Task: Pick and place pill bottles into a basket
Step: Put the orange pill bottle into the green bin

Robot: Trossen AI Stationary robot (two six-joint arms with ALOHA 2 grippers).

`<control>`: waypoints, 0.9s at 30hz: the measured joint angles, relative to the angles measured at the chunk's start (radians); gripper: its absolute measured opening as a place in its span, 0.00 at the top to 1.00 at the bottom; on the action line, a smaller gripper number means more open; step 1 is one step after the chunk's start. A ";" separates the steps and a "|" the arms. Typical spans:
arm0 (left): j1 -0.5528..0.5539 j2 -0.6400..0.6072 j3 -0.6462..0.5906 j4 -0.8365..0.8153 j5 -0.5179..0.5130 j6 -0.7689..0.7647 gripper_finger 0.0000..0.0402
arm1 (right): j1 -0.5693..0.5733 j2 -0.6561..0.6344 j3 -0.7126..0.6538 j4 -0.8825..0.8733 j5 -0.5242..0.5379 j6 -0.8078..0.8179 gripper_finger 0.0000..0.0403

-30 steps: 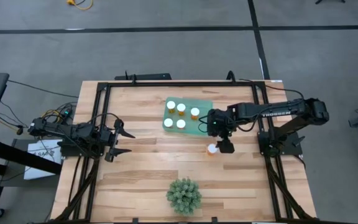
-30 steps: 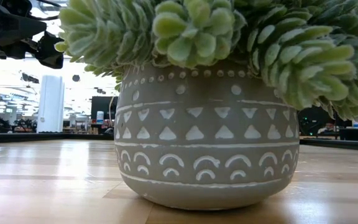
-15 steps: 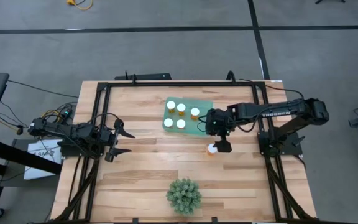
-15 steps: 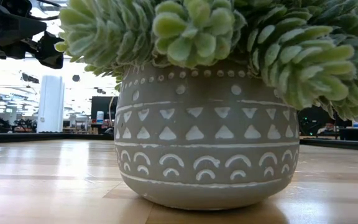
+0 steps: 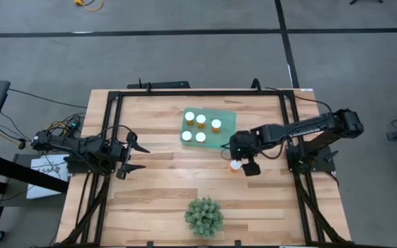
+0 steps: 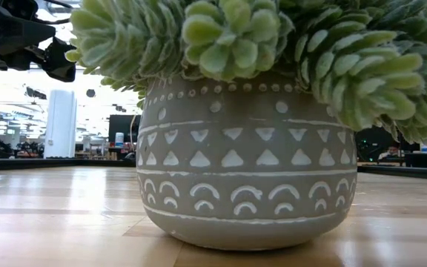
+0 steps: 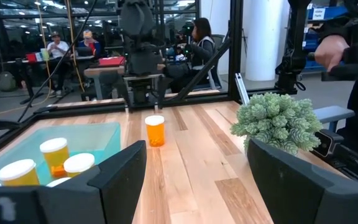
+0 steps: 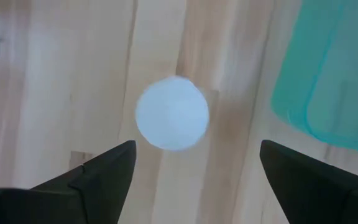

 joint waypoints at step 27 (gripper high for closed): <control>0.000 0.000 0.000 0.000 -0.001 -0.002 0.33 | 0.044 0.179 0.002 0.108 0.020 -0.008 0.34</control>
